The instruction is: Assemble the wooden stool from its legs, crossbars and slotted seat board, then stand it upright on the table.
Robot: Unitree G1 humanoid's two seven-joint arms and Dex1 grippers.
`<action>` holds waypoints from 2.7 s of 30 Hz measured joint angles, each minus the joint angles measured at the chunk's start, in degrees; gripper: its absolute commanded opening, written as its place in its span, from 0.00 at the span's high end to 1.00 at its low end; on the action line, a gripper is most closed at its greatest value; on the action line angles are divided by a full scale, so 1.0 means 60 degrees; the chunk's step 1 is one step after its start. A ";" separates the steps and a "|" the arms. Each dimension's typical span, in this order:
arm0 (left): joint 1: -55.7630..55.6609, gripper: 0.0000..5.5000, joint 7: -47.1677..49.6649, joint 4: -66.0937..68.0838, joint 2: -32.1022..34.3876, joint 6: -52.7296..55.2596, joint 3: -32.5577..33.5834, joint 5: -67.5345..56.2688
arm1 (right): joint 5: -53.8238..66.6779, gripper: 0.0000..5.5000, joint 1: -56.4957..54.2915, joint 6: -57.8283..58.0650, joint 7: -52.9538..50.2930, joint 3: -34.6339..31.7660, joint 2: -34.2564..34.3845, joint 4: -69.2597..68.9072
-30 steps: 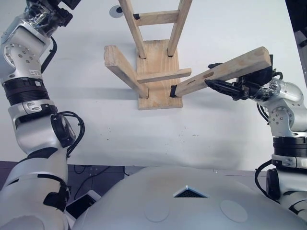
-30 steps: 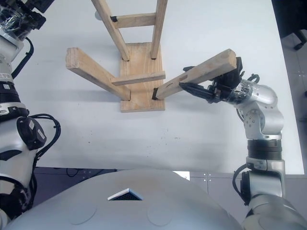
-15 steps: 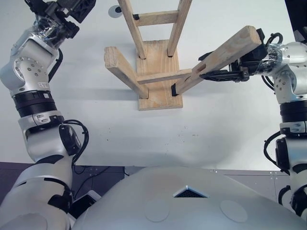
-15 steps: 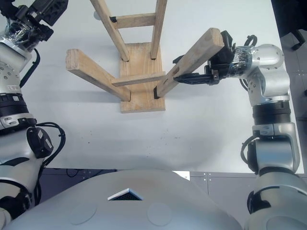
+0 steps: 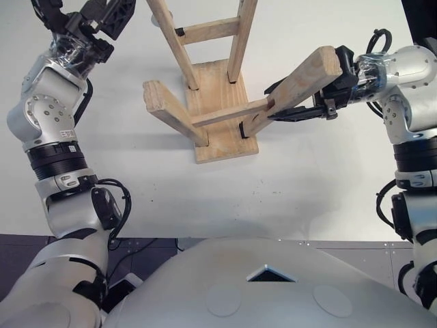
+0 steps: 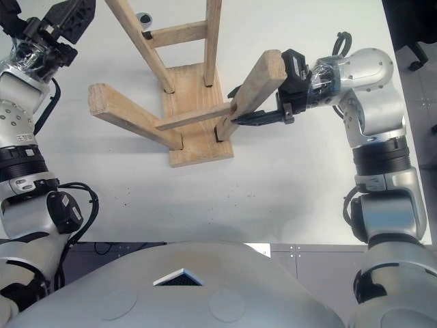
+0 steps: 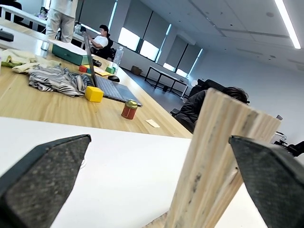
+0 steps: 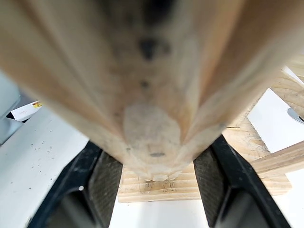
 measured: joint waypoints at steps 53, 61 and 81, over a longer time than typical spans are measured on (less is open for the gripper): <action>-0.5977 0.02 -0.4286 0.0972 0.2421 0.2649 -0.5793 0.4444 | -0.0417 0.63 -0.1676 0.0942 -0.1303 0.1084 0.0152 0.1081; -0.6305 0.02 -0.3189 0.4503 0.3176 0.1154 0.0177 0.1246 | -0.0746 0.63 -0.1712 0.0935 -0.2478 0.1612 0.0770 0.0798; -0.5173 0.35 -0.6957 -0.2604 0.2337 0.2349 -0.8341 0.2976 | -0.0745 0.63 -0.1865 0.0913 -0.2485 0.1741 0.0782 0.0834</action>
